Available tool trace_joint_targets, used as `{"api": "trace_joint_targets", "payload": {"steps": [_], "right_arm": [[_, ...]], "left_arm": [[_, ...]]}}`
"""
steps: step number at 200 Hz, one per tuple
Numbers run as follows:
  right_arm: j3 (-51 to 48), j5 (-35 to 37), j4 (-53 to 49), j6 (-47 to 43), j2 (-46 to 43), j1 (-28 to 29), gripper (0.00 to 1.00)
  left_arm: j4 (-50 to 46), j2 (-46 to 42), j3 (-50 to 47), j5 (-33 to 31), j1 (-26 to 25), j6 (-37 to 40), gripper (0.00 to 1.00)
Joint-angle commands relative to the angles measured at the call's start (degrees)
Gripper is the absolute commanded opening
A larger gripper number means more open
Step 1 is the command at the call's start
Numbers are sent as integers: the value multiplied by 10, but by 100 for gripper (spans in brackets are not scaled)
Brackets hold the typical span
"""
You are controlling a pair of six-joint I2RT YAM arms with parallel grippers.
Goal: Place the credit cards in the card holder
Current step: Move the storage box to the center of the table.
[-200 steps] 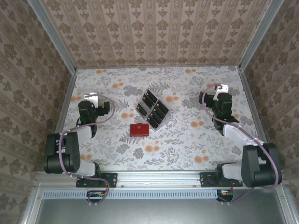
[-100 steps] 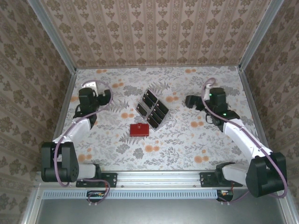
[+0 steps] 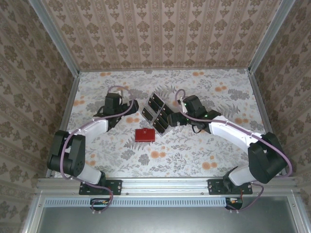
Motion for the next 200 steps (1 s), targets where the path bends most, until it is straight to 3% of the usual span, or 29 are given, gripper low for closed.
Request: {"api": "trace_joint_targets", "payload": {"steps": [1, 93, 200], "right_arm": [[12, 40, -15, -2, 10, 4, 100], [11, 84, -4, -1, 37, 4, 100], [9, 87, 4, 8, 37, 3, 100]], "left_arm": [[-18, 6, 25, -10, -5, -28, 100], [-27, 65, 75, -12, -19, -34, 100], [-92, 165, 177, -53, -29, -29, 100]]}}
